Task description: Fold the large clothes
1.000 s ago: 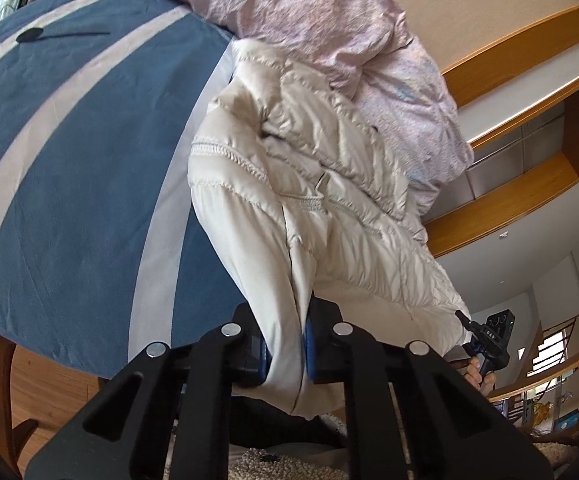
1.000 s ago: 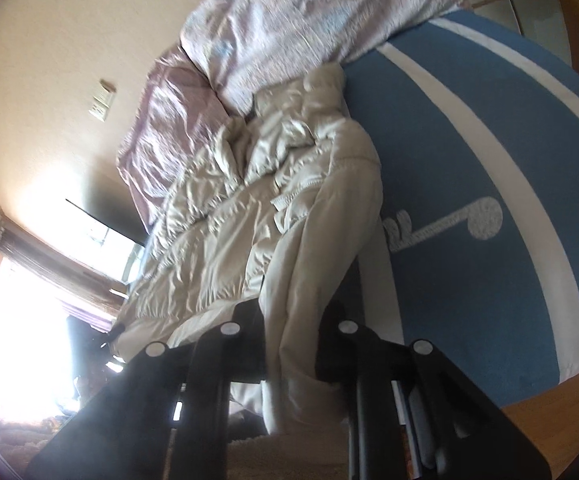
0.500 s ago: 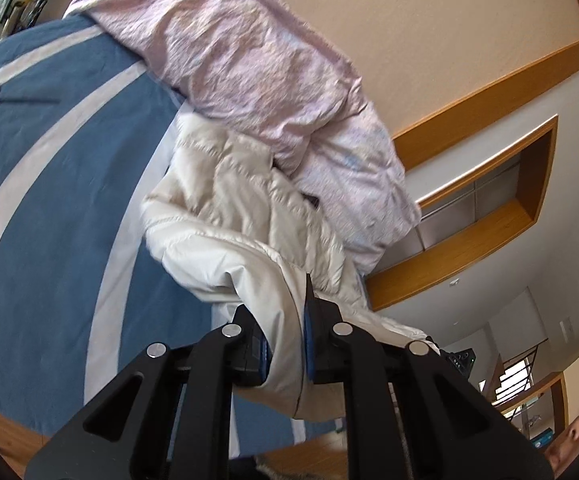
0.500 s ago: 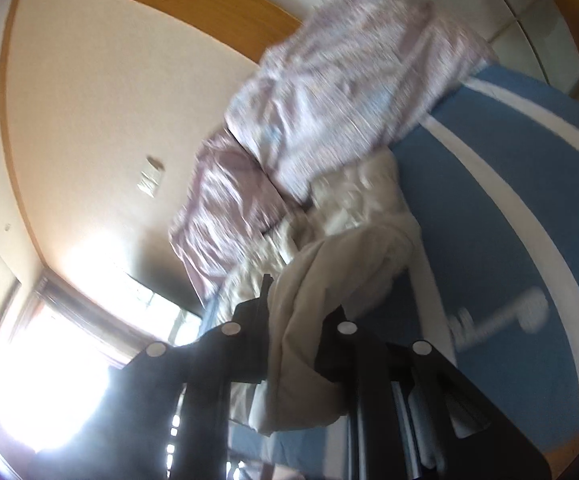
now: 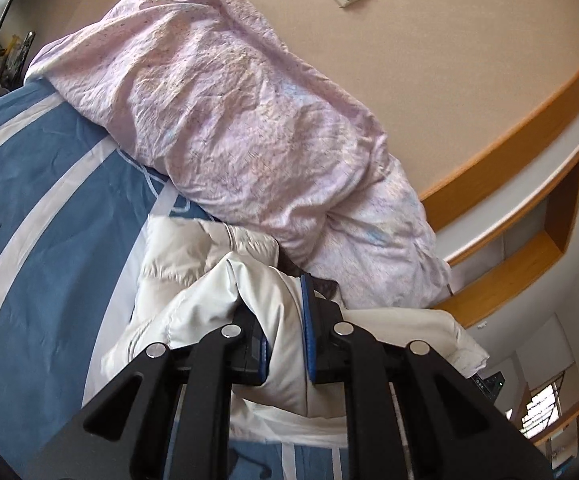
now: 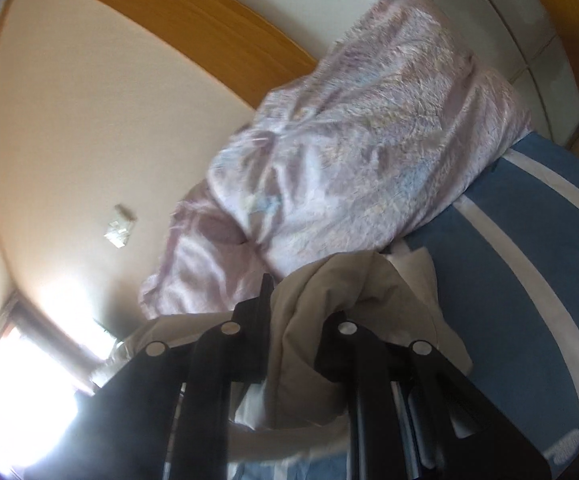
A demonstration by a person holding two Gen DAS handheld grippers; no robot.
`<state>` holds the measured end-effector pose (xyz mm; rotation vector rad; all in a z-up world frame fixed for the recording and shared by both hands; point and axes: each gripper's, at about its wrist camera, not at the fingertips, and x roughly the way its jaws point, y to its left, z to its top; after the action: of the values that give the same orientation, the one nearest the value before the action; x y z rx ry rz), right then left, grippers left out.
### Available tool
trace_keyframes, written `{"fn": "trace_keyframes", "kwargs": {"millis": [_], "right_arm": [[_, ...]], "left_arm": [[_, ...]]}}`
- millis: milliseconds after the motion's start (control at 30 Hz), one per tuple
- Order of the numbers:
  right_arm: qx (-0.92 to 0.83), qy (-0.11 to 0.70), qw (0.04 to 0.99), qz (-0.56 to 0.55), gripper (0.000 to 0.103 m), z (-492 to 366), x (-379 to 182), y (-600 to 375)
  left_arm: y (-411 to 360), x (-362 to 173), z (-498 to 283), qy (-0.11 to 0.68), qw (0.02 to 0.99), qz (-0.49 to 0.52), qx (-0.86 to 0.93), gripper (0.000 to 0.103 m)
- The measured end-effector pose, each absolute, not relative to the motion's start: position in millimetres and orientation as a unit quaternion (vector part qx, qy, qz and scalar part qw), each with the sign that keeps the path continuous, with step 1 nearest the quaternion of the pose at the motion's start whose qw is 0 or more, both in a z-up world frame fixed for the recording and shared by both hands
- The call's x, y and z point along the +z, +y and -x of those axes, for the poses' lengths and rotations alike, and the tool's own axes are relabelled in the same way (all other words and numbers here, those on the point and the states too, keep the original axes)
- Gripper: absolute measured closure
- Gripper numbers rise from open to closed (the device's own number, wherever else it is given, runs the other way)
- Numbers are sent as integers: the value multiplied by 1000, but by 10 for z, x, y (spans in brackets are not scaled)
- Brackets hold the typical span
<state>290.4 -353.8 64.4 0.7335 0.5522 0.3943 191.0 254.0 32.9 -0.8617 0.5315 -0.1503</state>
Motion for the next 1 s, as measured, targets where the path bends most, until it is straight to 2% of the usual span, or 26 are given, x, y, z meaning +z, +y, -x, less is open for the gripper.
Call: {"fn": "trace_keyframes", "kwargs": {"millis": [333,500,567,600,667,700,767,800,833,900,1000], "right_arm": [[79,317,890,-319,85,-3920,259,-3136],[44,343,883,-318,76,-4205,71,-3028],[37,355,879,-317,60,-4322,3,-2980],[37,356,878,-319,56,-4343,-11,-2972],[46,348,876,-331,42,-4366,-8,-2975],[53,338,876,-340,39,-4357,15,-2996],[61,313,880,-351,28,-4313,91,-3057],[61,296,887,-348,27,-4270,162,-3091],[57,281,896,-339,25,-4221,230,-3116],[41,248,918,-306,23,-4086,388,-3130],[68,227,951,-197,23,-3811,594,-2856]], "left_arm": [[2640,26,-2791,279,859,429,-1,87],[2662,-122,-3014,284,856,431,16,80],[2681,-183,-3090,285,852,439,17,71],[2699,-216,-3121,285,848,446,16,68],[2730,-248,-3152,278,843,461,7,48],[2742,-251,-3159,273,842,466,3,42],[2778,-212,-3142,255,844,472,-7,16],[2804,-153,-3099,237,851,469,-7,11],[2814,-97,-3055,224,858,462,-3,7],[2820,50,-2950,203,876,438,3,6],[2702,227,-2820,195,902,385,12,6]]}}
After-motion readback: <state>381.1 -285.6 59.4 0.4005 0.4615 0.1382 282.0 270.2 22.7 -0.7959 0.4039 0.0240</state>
